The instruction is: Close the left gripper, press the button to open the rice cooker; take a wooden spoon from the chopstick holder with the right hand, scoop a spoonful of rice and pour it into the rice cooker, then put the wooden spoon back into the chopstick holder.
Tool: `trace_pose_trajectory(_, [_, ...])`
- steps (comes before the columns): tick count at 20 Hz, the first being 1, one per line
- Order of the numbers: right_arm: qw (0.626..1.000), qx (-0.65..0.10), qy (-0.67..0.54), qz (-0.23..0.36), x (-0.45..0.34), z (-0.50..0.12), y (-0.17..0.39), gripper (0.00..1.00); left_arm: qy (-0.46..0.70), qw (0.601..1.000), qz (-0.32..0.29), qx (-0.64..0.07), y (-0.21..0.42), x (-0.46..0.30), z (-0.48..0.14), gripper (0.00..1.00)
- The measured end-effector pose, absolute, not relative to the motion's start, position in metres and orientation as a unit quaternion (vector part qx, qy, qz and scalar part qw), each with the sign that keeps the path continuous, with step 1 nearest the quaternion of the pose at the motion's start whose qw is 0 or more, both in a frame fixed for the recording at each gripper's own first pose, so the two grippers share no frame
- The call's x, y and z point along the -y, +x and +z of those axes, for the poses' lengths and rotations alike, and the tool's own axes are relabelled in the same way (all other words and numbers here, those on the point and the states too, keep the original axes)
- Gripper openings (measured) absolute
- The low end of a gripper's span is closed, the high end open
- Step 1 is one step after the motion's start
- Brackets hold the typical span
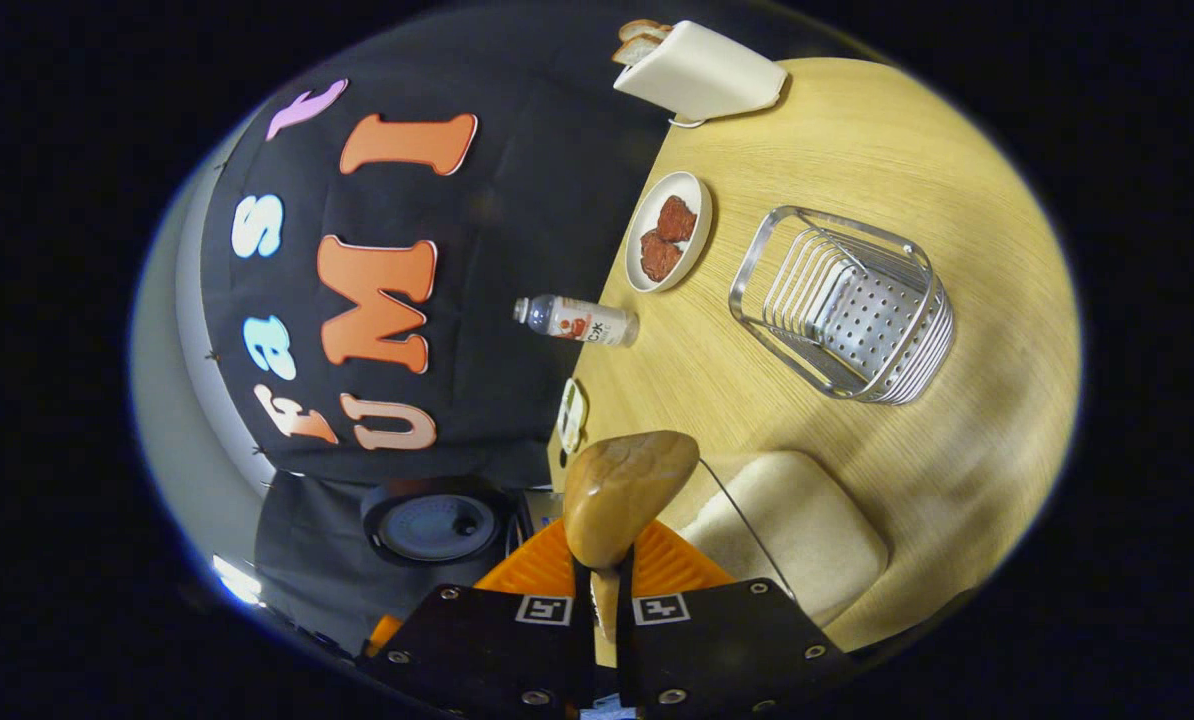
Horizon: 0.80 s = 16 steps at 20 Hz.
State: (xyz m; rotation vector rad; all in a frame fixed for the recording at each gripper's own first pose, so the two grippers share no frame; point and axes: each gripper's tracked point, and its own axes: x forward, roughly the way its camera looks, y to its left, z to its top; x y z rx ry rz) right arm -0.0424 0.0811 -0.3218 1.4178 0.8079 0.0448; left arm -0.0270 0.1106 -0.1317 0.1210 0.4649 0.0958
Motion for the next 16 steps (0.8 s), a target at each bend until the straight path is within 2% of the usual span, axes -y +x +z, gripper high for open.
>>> trace_pose_trajectory(1, [0.678, -0.353, 0.645, 0.024, -0.077, -0.316, -0.041, 0.08, 0.059, 0.971, 0.047, -0.227, -0.026, -0.109, -0.131, 0.96])
trace_pose_trajectory(2, [0.673, -0.345, 0.653, 0.028, -0.075, -0.310, -0.037, 0.08, 0.059, 0.971, 0.047, -0.225, -0.026, -0.108, -0.130, 0.99])
trace_pose_trajectory(3, [0.664, -0.340, 0.665, 0.033, -0.073, -0.305, -0.035, 0.08, 0.059, 0.972, 0.048, -0.223, -0.027, -0.106, -0.129, 0.92])
trace_pose_trajectory(5, [0.639, -0.326, 0.695, 0.042, -0.075, -0.289, -0.028, 0.08, 0.056, 0.973, 0.048, -0.219, -0.027, -0.105, -0.128, 0.92])
trace_pose_trajectory(6, [0.626, -0.318, 0.711, 0.049, -0.076, -0.280, -0.024, 0.08, 0.054, 0.973, 0.049, -0.218, -0.027, -0.106, -0.129, 0.99])
trace_pose_trajectory(10, [0.578, -0.293, 0.757, 0.082, -0.091, -0.242, -0.003, 0.07, 0.048, 0.974, 0.062, -0.212, -0.031, -0.115, -0.125, 0.99])
trace_pose_trajectory(16, [0.552, -0.306, 0.767, 0.114, -0.141, -0.207, 0.026, 0.08, 0.043, 0.977, 0.087, -0.192, -0.043, -0.134, -0.117, 0.99])
